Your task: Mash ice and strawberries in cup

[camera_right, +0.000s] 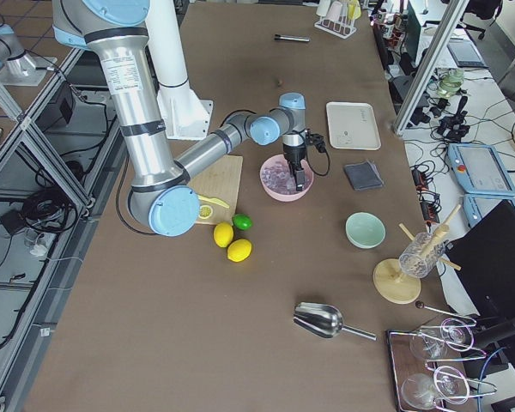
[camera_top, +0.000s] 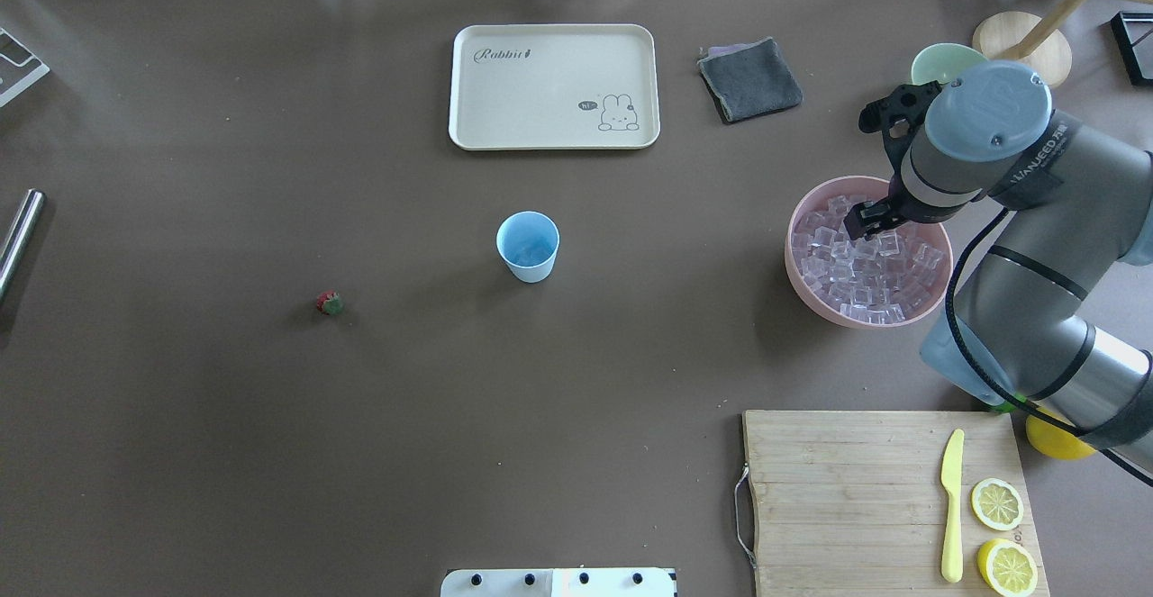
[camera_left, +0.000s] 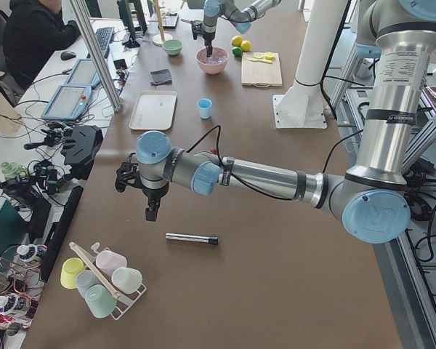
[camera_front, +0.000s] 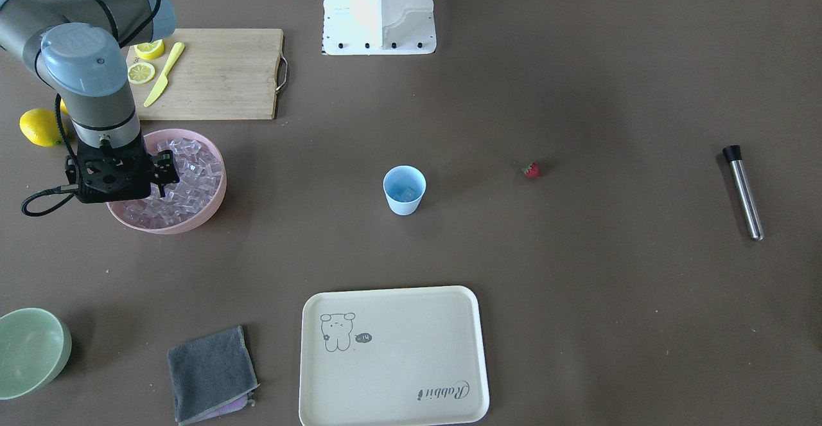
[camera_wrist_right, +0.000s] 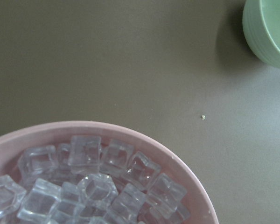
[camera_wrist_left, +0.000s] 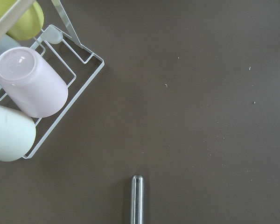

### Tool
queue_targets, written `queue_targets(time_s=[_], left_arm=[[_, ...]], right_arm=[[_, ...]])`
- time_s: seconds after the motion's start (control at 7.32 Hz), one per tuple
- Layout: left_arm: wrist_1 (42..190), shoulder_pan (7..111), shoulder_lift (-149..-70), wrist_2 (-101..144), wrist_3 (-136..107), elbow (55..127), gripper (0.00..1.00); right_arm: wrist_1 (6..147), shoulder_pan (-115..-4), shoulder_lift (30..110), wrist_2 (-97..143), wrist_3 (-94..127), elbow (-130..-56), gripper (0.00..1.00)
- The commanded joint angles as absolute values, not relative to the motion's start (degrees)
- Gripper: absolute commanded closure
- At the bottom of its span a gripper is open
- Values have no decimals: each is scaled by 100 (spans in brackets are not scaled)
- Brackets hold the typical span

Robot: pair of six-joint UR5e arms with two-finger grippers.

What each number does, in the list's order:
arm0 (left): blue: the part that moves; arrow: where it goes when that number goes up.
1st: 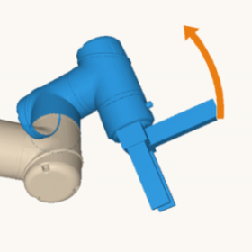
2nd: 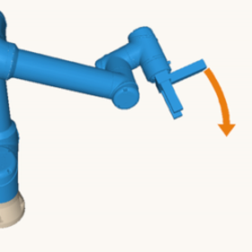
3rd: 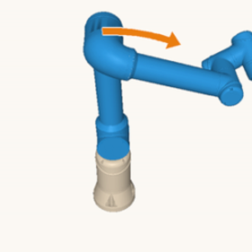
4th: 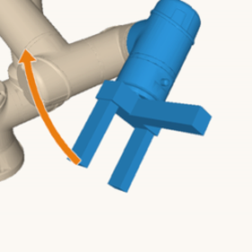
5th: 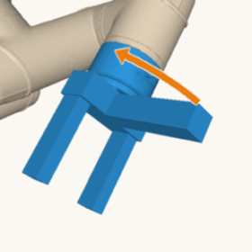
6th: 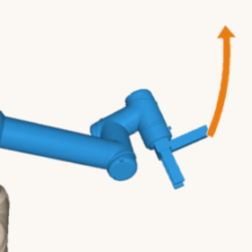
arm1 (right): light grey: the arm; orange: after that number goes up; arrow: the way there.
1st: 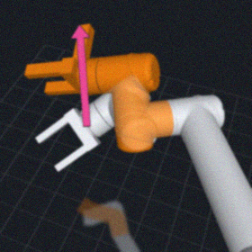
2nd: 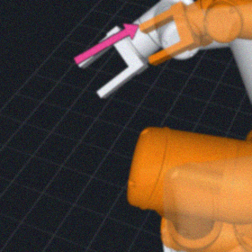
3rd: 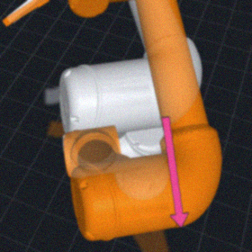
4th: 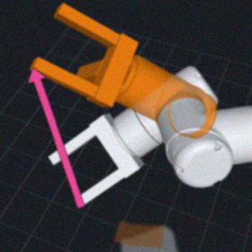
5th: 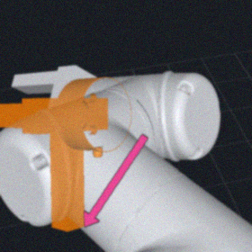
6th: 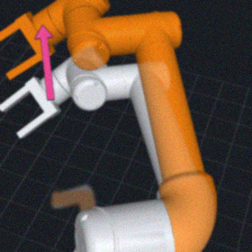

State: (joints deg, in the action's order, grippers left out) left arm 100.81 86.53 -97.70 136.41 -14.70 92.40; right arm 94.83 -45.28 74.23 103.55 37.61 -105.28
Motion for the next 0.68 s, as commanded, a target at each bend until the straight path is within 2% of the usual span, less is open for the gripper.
queue_targets(time_s=[0.0, 0.55], left_arm=[[10081, 8622, -9782, 13641, -1477, 9237, 2], [10081, 8622, -9808, 13641, -1512, 9246, 2]], right_arm=[[9631, -4413, 7409, 10205, 3779, -10538, 13], [9756, -4315, 7418, 10081, 3779, -10538, 48]])
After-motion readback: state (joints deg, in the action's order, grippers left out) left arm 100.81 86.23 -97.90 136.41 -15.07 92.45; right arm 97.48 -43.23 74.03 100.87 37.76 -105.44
